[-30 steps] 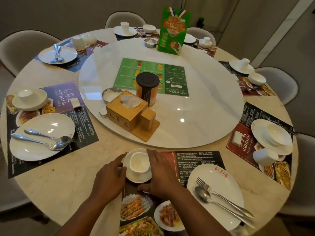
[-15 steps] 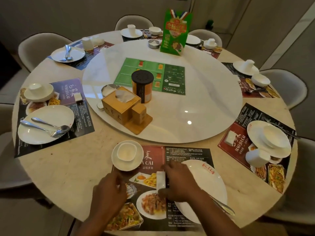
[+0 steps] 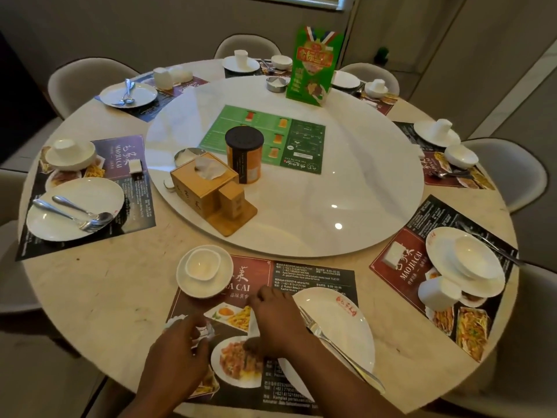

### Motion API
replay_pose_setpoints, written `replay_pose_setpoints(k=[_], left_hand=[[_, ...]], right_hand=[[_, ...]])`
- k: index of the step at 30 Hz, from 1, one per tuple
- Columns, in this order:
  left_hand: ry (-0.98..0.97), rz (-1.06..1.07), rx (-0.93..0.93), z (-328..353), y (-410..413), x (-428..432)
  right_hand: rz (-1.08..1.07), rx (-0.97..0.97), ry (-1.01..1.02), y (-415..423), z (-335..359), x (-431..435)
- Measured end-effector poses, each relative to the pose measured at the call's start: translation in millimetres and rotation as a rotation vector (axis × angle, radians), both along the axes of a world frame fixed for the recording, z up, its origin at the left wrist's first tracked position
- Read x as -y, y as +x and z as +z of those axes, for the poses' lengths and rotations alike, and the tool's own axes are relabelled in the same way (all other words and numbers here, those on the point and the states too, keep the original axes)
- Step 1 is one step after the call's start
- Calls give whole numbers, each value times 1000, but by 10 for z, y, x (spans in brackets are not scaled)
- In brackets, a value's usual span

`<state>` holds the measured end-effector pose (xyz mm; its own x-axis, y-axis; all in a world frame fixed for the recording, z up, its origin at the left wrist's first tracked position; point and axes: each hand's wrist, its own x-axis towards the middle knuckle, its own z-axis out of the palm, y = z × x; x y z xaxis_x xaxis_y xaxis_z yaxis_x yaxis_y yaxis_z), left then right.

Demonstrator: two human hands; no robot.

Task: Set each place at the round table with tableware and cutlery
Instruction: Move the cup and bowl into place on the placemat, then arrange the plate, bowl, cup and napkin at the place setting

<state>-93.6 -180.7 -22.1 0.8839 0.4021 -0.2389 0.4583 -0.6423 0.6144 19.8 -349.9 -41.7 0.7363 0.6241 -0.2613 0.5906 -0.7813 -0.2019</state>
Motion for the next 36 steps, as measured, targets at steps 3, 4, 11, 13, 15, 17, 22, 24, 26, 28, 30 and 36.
replay_pose_setpoints(k=[3,4,11,13,15,17,22,24,26,28,30,36], left_hand=[[11,4,-1,3,31,22],[14,-2,3,-4,45,25],[-6,-89,33,-57,185,85],[-32,-145,42,-82,232,109],[-56,-203,41,-108,273,130],[-66,-257,36,-115,316,162],[-57,-375,18,-146,442,253],[-62,-405,-4,-165,493,299],[-85,-423,-30,-170,538,374],[-140,-433,-57,-166,559,472],[-200,-444,-76,-147,549,591],[-282,-420,-88,-225,477,807]], right_hand=[[-266,-49,115,124,36,-8],[-400,-48,164,195,53,7],[-889,46,35,740,54,303],[-921,44,3,787,-2,334],[-931,58,-35,801,-50,337],[-938,76,-61,797,-81,324],[-917,81,-41,747,-44,373],[-926,106,40,705,27,547],[-917,81,88,621,71,838],[-915,3,87,477,94,1154],[-936,-51,75,298,99,1409],[-932,-107,132,-51,44,1672]])
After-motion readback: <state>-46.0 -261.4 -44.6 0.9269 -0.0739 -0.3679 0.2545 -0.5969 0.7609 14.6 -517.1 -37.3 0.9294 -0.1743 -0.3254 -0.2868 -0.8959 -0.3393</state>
